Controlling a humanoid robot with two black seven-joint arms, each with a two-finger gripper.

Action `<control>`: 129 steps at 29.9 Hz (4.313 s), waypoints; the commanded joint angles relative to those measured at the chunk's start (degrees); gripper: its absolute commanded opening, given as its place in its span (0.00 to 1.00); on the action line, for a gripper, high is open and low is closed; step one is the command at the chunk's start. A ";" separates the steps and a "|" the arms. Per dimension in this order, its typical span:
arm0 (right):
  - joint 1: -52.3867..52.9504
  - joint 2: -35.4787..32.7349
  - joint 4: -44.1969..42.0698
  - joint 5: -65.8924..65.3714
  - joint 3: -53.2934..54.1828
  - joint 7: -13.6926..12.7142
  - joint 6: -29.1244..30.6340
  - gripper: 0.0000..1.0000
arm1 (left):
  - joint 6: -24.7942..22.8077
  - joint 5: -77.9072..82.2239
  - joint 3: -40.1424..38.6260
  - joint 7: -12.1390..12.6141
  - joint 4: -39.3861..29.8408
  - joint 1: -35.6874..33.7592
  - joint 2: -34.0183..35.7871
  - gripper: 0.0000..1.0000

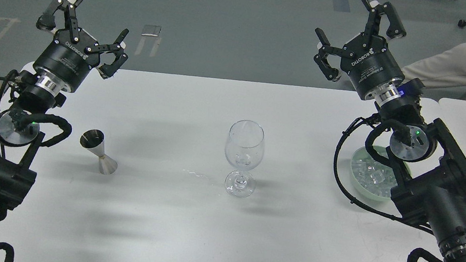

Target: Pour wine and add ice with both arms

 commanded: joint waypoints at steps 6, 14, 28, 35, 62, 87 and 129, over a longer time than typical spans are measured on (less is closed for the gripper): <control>-0.09 0.00 0.00 0.00 0.08 0.00 0.00 0.99 | 0.00 0.00 0.00 -0.37 0.01 0.00 -0.14 0.98; 0.00 0.00 -0.09 0.00 0.08 0.00 0.00 0.99 | 0.00 0.00 0.09 -0.37 0.01 0.27 -0.22 0.98; -0.09 0.00 -0.09 0.00 -0.09 0.09 0.00 0.99 | 0.00 0.17 0.09 -0.37 -0.08 1.06 0.21 0.98; 0.00 0.00 -0.09 -0.09 -0.09 0.09 0.00 0.99 | 0.00 0.79 0.09 -0.37 -0.08 1.06 0.30 0.98; 0.09 0.00 -0.09 -0.09 -0.36 0.00 0.00 0.99 | 0.00 4.47 1.14 -1.33 -2.80 1.15 3.20 0.98; 0.09 0.00 -0.09 -0.09 -0.36 0.00 0.00 0.99 | 0.00 5.18 0.09 -2.21 -5.70 3.34 3.29 0.98; 0.00 0.00 -0.18 -0.09 -0.53 0.00 0.00 0.99 | 2.60 -8.96 -10.90 3.50 -31.98 27.42 5.23 0.91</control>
